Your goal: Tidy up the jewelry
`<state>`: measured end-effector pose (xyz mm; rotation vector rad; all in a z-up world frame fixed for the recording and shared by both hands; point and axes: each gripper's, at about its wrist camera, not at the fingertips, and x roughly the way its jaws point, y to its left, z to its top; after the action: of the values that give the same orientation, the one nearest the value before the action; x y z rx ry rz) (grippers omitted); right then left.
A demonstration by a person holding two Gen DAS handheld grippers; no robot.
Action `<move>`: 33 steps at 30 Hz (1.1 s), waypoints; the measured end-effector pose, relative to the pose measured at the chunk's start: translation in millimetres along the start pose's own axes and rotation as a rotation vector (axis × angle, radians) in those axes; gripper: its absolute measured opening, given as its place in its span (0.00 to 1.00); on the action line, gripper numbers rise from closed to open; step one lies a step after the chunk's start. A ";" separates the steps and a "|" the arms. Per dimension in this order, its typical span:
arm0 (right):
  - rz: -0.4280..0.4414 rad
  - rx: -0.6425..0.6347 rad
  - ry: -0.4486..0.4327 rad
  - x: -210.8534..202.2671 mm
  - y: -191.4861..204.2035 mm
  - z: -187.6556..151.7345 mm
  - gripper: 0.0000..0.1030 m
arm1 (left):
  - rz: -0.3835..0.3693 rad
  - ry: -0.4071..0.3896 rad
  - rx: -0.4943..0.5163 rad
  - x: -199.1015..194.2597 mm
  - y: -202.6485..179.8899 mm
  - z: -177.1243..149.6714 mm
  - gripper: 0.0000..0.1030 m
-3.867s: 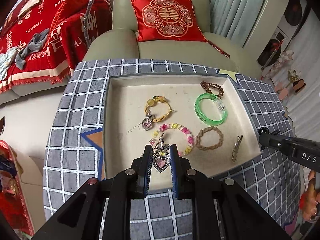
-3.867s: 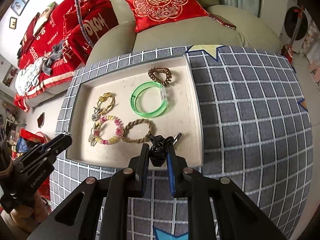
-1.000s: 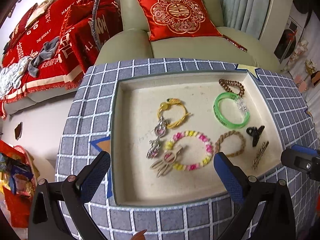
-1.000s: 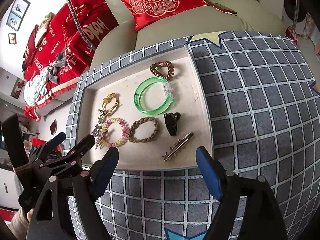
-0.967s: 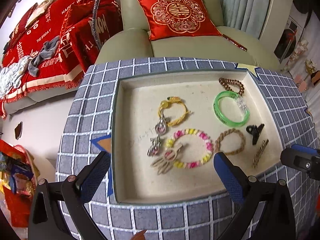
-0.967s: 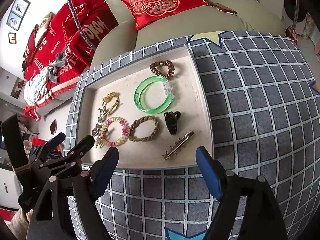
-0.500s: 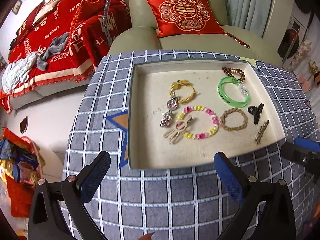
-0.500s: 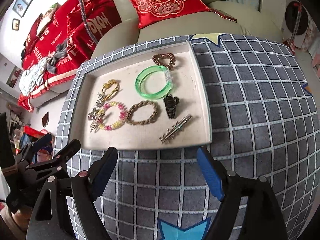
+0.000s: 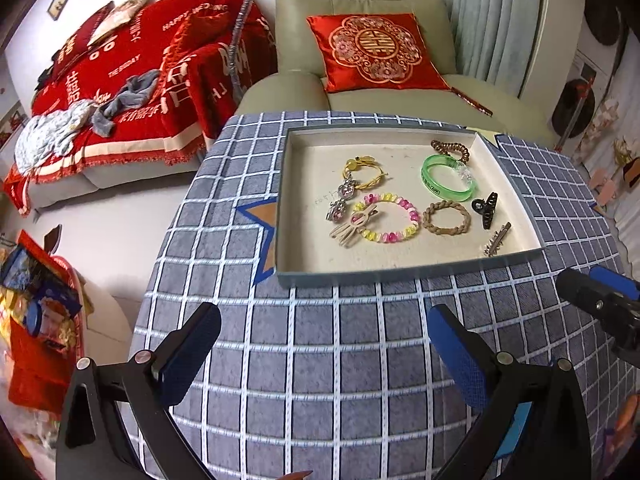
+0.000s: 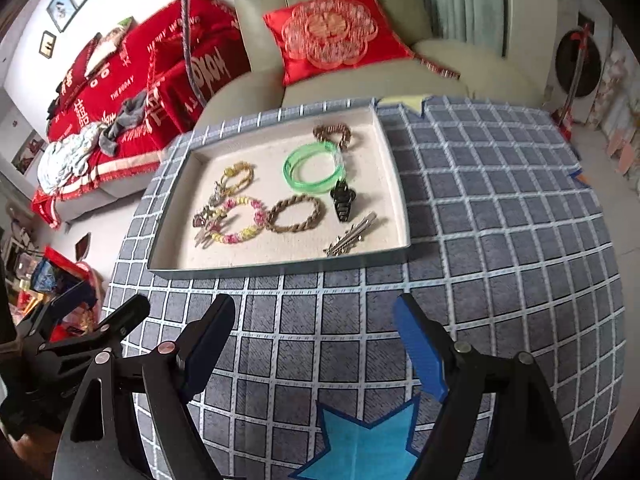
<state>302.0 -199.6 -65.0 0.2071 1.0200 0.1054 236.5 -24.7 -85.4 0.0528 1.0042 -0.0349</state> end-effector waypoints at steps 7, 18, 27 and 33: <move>-0.046 -0.024 -0.107 -25.5 7.2 -16.6 0.81 | 0.018 -0.049 -0.039 -21.8 10.7 -15.0 1.00; -0.102 -0.077 -0.177 -35.0 21.5 -36.6 0.81 | 0.028 -0.082 -0.051 -31.7 15.3 -32.4 1.00; -0.100 -0.071 -0.197 -37.3 25.9 -38.5 0.81 | 0.029 -0.088 -0.059 -33.6 17.8 -37.4 1.00; -0.096 -0.081 -0.202 -37.5 30.9 -38.2 0.81 | 0.033 -0.092 -0.055 -34.5 18.5 -37.2 1.00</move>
<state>250.2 -171.6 -46.2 0.0927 0.8213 0.0371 187.7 -3.8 -75.7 0.0169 0.9115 0.0203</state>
